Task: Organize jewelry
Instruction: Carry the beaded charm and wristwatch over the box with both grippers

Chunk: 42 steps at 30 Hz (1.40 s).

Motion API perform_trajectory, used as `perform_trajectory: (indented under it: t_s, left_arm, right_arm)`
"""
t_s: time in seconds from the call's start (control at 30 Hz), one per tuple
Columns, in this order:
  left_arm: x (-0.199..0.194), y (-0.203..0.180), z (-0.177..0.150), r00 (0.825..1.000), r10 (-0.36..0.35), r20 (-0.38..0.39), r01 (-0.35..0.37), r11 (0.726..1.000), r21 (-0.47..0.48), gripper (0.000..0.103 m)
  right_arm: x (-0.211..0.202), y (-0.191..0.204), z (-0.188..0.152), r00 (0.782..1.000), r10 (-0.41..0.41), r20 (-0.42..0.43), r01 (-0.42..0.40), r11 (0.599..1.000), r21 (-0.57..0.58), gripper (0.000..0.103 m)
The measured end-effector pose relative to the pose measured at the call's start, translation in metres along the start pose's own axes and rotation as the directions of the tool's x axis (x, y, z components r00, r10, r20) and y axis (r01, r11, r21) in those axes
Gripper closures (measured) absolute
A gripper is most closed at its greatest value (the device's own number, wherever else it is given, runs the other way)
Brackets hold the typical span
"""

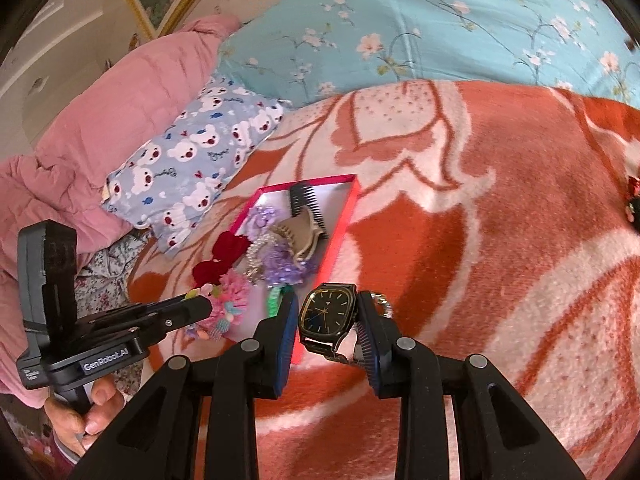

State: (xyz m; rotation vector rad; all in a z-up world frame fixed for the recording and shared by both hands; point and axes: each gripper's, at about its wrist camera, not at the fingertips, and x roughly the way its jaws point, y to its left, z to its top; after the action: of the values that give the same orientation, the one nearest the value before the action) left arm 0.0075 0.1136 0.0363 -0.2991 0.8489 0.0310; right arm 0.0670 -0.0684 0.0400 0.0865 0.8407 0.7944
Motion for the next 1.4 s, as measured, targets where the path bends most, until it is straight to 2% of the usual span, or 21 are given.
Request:
perform_trajectory:
  t_s: [0.47,0.7,0.73,0.8,0.83,1.03,1.27,1.37,1.4]
  left_arm:
    - [-0.021,0.045,0.001,0.993,0.109,0.044,-0.106,0.992,-0.061,0.091]
    - [-0.018,0.069,0.005,0.993,0.116,0.037,-0.112,0.989,-0.098,0.091]
    - [-0.017,0.072,0.006,0.993,0.116,0.036,-0.112,0.988,-0.102,0.091]
    - [-0.014,0.078,0.009,0.992,0.119,0.032,-0.115,0.987,-0.111,0.091]
    - [-0.013,0.081,0.01,0.992,0.121,0.031,-0.116,0.986,-0.116,0.091]
    - [-0.004,0.092,0.017,0.992,0.121,0.024,-0.117,0.985,-0.128,0.091]
    - [0.009,0.096,0.017,0.992,0.125,0.003,-0.124,0.983,-0.133,0.091]
    - [0.011,0.098,0.017,0.992,0.126,-0.001,-0.125,0.982,-0.14,0.091]
    - [0.012,0.099,0.017,0.992,0.126,-0.001,-0.125,0.982,-0.141,0.091]
  right_arm:
    - [0.026,0.044,0.009,0.998,0.063,-0.029,-0.064,0.996,-0.064,0.073]
    - [0.051,0.058,0.017,0.995,0.085,-0.056,-0.089,0.993,-0.081,0.073]
    - [0.054,0.059,0.018,0.995,0.087,-0.058,-0.091,0.992,-0.082,0.077]
    - [0.062,0.06,0.021,0.992,0.106,-0.07,-0.111,0.991,-0.071,0.1]
    - [0.065,0.06,0.023,0.992,0.106,-0.071,-0.111,0.992,-0.067,0.103]
    - [0.085,0.06,0.027,0.991,0.094,-0.095,-0.103,0.991,-0.09,0.103]
    - [0.105,0.059,0.012,0.983,0.089,-0.163,-0.105,0.99,-0.093,0.103]
    - [0.114,0.057,0.002,0.976,0.075,-0.207,-0.093,0.992,-0.08,0.091]
    - [0.117,0.057,-0.001,0.973,0.073,-0.219,-0.093,0.992,-0.083,0.078]
